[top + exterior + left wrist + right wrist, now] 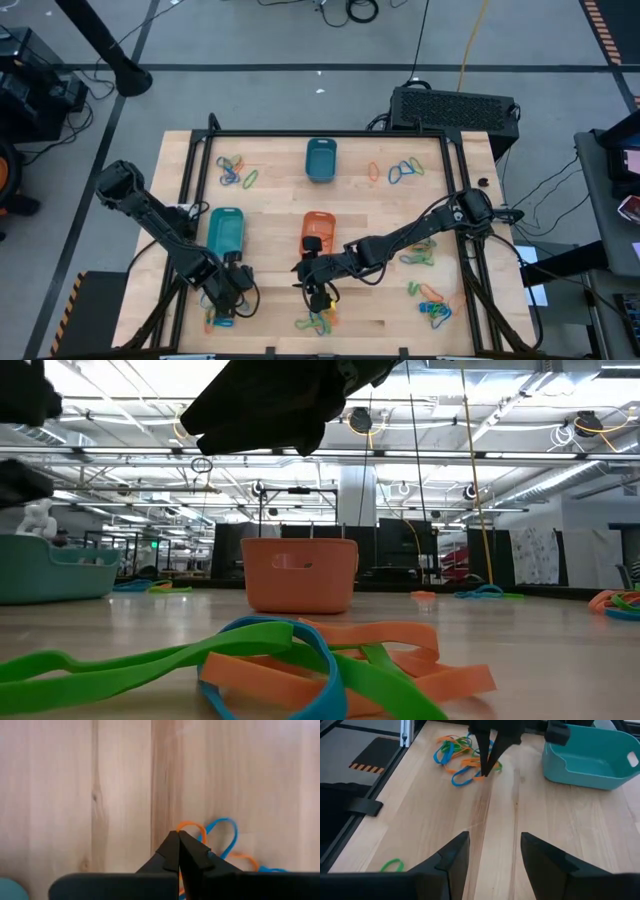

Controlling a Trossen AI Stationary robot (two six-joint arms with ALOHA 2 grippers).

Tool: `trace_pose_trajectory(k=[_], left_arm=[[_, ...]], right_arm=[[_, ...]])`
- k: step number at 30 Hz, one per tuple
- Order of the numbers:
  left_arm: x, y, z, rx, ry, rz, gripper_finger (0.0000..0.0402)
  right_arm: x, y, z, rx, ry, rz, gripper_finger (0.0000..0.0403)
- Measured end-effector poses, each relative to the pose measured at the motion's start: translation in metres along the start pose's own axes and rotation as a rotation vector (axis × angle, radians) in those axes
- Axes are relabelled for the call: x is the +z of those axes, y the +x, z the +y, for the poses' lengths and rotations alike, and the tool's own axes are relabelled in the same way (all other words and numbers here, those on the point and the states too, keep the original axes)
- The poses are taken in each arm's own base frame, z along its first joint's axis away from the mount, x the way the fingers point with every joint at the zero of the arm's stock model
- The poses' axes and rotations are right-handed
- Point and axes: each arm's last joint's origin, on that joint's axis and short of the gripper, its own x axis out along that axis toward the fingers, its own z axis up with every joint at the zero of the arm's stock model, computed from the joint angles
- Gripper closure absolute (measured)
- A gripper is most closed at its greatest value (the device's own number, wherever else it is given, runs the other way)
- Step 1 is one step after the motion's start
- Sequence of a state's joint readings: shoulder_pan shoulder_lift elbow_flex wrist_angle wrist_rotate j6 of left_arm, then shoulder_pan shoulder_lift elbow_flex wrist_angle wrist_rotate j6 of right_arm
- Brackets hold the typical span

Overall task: Sort rubber bands into baskets
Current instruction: Put the orange rubber band into the orange bin

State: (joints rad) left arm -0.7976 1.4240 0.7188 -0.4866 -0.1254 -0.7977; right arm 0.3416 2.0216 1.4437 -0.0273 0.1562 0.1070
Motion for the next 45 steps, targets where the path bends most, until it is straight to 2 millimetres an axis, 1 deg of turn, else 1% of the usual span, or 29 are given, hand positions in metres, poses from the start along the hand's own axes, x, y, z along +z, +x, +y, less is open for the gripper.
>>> trace_pose_trajectory(k=[3,5,10,12,16,21,32,43,45], left_arm=[[0.004,-0.012,-0.003,-0.002,0.026,-0.078,0.04],[0.008,-0.021,-0.004,0.018,0.043,-0.16,0.04],[0.021,-0.034,-0.003,0.169,0.066,-0.451,0.04],[0.026,-0.036,-0.002,0.211,0.064,-0.517,0.0401],[0.031,-0.036,-0.001,0.215,0.074,-0.55,0.0401],[0.034,-0.037,-0.001,0.208,0.064,-0.571,0.0401],[0.042,-0.041,-0.003,0.23,0.048,-0.673,0.0401],[0.047,-0.04,0.003,0.243,0.031,-0.672,0.0401],[0.047,-0.04,0.002,0.24,0.032,-0.67,0.0401]], right_arm=[[0.0,0.0,0.0,0.0,0.002,-0.005,0.0234],[0.003,0.0,0.0,0.004,0.007,-0.034,0.0234],[0.011,0.005,0.002,0.018,0.028,-0.151,0.0234],[0.011,0.006,0.002,0.019,0.029,-0.155,0.0234],[0.011,0.006,0.002,0.002,0.062,-0.161,0.0234],[0.012,0.006,-0.001,-0.061,0.072,-0.174,0.0234],[0.012,0.006,-0.004,-0.064,0.102,-0.175,0.0234],[0.013,0.007,-0.013,-0.085,0.139,-0.183,0.0234],[0.013,0.008,-0.015,-0.089,0.149,-0.175,0.0239]])
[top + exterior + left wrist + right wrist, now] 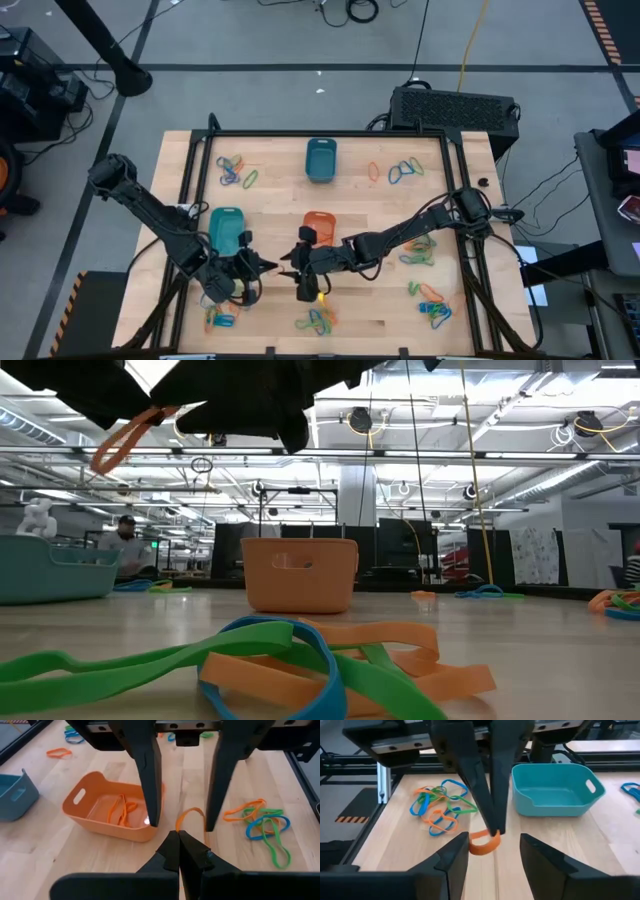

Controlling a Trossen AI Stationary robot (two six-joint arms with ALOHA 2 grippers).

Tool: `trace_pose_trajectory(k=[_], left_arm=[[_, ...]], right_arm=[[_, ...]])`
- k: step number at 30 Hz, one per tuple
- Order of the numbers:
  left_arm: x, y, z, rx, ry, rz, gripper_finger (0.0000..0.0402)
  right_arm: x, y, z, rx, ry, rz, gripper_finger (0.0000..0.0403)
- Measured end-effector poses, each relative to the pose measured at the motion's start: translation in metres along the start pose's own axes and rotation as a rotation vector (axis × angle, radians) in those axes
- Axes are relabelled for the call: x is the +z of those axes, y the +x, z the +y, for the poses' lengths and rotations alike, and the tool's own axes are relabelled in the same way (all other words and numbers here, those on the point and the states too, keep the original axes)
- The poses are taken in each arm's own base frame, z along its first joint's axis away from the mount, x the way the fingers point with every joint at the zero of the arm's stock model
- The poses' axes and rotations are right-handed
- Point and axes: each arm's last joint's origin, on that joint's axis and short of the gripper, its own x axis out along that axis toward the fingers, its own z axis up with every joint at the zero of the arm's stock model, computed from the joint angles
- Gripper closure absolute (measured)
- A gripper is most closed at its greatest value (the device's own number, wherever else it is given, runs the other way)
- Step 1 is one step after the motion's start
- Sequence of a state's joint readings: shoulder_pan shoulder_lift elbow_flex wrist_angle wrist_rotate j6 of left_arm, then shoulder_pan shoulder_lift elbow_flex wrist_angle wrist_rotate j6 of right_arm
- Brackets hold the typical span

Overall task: Sort rubber bands into baskets
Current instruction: Put the orange rubber band into the orange bin

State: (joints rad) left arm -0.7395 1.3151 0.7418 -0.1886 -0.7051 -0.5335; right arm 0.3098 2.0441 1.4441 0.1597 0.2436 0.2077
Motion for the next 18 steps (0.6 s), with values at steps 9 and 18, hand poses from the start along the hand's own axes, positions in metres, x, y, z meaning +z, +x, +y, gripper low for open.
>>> trace_pose_trajectory(k=[9,18], left_arm=[[-0.0003,0.0,0.0001,-0.002,0.002,0.004,0.0389],[-0.0011,0.0,0.0005,0.001,0.056,0.012,0.0346]], right_arm=[[-0.0026,0.0011,-0.0053,-0.01,-0.017,0.035,0.0383],[-0.0024,-0.0066,-0.0056,-0.015,-0.051,0.099,0.0401]])
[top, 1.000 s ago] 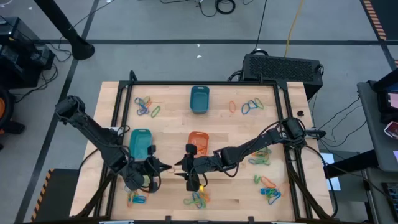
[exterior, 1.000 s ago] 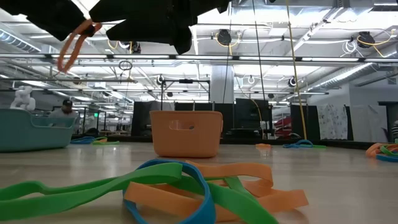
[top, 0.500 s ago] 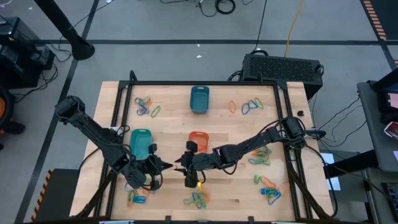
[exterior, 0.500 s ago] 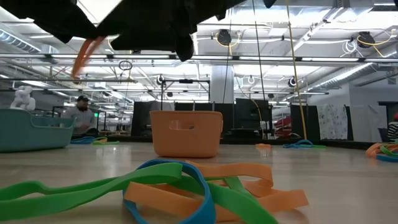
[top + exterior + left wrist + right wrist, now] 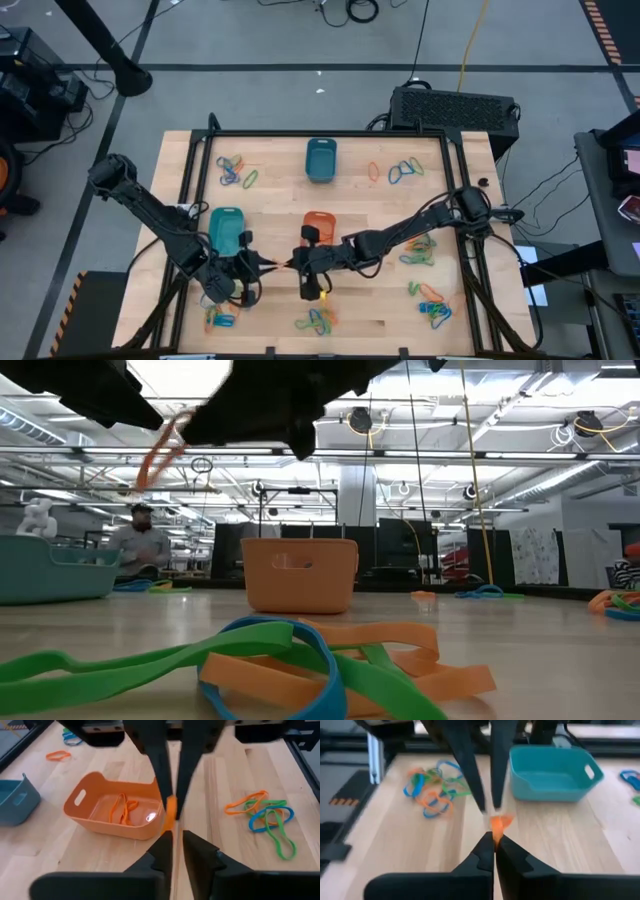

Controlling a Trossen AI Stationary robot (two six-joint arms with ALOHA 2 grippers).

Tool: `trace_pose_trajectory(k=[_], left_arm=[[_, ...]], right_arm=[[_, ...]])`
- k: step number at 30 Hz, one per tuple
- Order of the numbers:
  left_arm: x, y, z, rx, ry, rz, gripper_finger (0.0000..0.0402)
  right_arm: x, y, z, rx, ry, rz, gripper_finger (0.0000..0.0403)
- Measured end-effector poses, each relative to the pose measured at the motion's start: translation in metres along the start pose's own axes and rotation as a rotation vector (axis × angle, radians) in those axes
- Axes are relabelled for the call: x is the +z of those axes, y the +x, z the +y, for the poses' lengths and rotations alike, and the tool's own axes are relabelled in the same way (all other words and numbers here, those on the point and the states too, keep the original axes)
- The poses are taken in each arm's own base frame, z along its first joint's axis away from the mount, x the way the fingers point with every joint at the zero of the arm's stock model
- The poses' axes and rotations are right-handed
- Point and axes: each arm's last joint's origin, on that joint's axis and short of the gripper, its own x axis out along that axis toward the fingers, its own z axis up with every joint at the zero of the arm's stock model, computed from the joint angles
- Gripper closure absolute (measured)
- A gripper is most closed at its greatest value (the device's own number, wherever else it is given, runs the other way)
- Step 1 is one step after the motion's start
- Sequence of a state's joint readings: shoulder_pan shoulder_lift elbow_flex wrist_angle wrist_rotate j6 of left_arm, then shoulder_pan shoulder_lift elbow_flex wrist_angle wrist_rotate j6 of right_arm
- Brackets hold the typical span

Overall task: Sort rubber bands into baskets
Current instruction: Put the orange rubber band into the orange bin

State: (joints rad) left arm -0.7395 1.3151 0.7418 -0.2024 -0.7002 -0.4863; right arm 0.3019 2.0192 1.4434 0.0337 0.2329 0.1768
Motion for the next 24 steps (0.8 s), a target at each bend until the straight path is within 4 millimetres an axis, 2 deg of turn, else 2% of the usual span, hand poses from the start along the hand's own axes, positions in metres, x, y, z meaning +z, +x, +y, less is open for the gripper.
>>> trace_pose_trajectory(k=[7,12,17,24], left_arm=[[-0.004,0.0,0.001,0.0,0.024,0.039,0.0263],[-0.009,-0.001,-0.001,-0.121,-0.004,0.14,0.0213],[-0.012,-0.001,-0.001,-0.174,0.002,0.204,0.0203],[-0.021,-0.002,0.007,-0.111,0.061,0.291,0.0202]], right_arm=[[0.002,-0.019,-0.008,-0.09,-0.028,0.109,0.0402],[-0.002,-0.036,-0.022,-0.225,-0.024,0.243,0.0402],[-0.013,-0.035,-0.041,-0.297,0.042,0.356,0.0403],[-0.024,-0.021,-0.055,-0.334,0.078,0.405,0.0394]])
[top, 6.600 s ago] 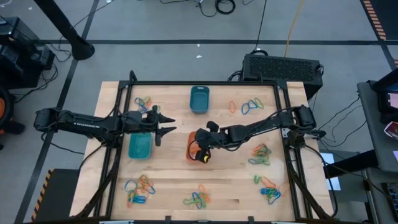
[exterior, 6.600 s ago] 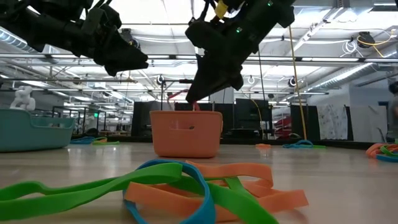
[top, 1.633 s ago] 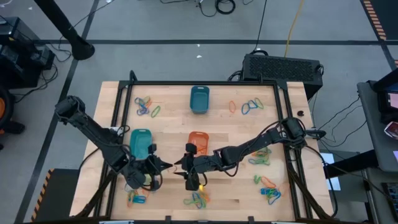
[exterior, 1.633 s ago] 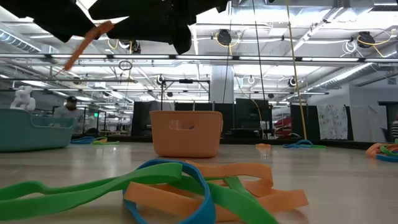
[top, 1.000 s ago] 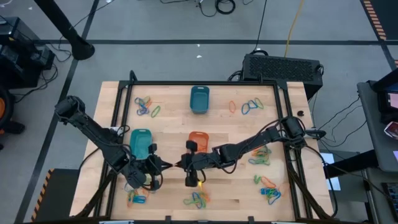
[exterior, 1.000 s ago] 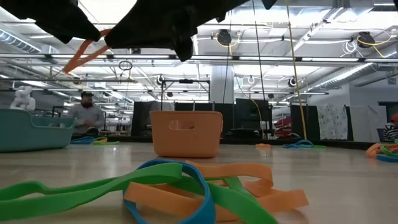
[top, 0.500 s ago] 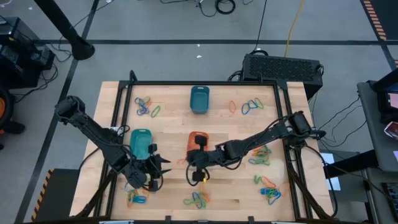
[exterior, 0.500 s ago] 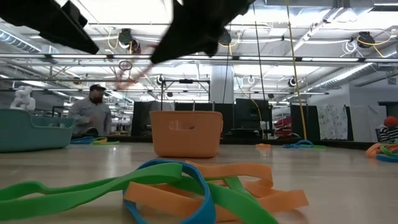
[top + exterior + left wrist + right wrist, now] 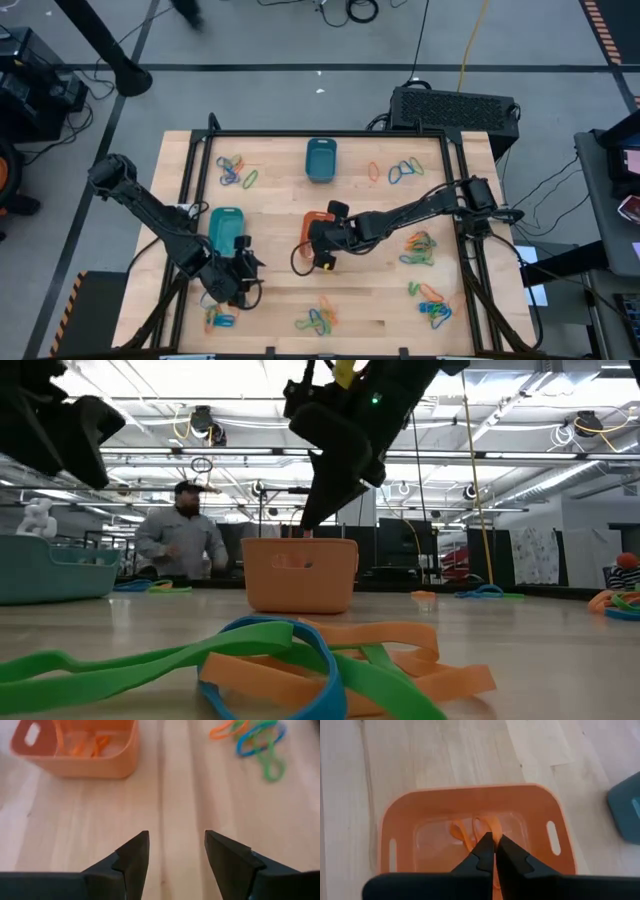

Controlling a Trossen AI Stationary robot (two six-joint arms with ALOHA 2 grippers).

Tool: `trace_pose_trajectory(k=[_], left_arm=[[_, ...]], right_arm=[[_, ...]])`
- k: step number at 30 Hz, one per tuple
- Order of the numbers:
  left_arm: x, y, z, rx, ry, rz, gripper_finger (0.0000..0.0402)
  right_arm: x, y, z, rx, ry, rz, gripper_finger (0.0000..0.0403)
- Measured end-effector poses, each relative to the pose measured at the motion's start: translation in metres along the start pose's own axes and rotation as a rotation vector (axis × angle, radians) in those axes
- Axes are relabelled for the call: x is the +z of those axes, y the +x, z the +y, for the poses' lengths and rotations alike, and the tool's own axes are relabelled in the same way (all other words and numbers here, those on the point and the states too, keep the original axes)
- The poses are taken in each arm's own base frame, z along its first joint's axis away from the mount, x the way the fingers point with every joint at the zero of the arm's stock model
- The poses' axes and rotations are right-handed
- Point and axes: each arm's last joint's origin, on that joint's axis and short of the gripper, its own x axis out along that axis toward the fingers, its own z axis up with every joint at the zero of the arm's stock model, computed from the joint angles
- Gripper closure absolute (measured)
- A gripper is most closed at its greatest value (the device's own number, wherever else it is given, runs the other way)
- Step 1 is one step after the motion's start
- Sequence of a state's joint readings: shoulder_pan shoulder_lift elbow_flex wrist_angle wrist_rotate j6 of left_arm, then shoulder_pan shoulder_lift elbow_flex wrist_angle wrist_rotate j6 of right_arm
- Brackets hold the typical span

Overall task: Sort rubber bands into baskets
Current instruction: Put the orange rubber band into the orange bin

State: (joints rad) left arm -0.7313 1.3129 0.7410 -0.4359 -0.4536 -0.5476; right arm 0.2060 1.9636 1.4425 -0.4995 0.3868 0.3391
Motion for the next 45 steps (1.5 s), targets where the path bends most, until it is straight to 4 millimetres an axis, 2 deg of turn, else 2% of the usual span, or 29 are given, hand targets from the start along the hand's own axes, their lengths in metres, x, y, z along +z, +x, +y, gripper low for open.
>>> trace_pose_trajectory(k=[11,19,23,28,32,37,40,45], left_arm=[[-0.002,0.0,0.028,0.13,-0.06,0.098,0.0202],[0.005,-0.024,0.062,0.183,-0.087,0.076,0.0202],[0.008,-0.042,0.087,0.227,-0.14,0.035,0.0202],[0.004,-0.059,0.127,0.372,-0.299,0.031,0.0202],[0.002,-0.059,0.16,0.456,-0.445,0.075,0.0202],[-0.003,-0.051,0.193,0.487,-0.504,0.177,0.0203],[-0.003,-0.046,0.197,0.409,-0.518,0.206,0.0203],[0.005,-0.044,0.18,0.169,-0.497,0.164,0.0203]], right_arm=[[-0.002,-0.002,-0.003,-0.011,-0.018,0.027,0.0352],[-0.002,-0.001,-0.008,-0.025,-0.028,0.049,0.0317],[0.002,-0.006,-0.013,-0.023,-0.065,0.034,0.0302],[0.008,-0.016,-0.015,-0.011,-0.121,-0.01,0.0296],[0.016,-0.019,-0.014,0.007,-0.153,-0.089,0.0302],[0.02,-0.019,-0.012,0.047,-0.184,-0.124,0.0312],[0.019,-0.019,-0.009,0.134,-0.187,-0.106,0.0318],[0.017,-0.035,0.006,0.326,-0.236,-0.109,0.0323]])
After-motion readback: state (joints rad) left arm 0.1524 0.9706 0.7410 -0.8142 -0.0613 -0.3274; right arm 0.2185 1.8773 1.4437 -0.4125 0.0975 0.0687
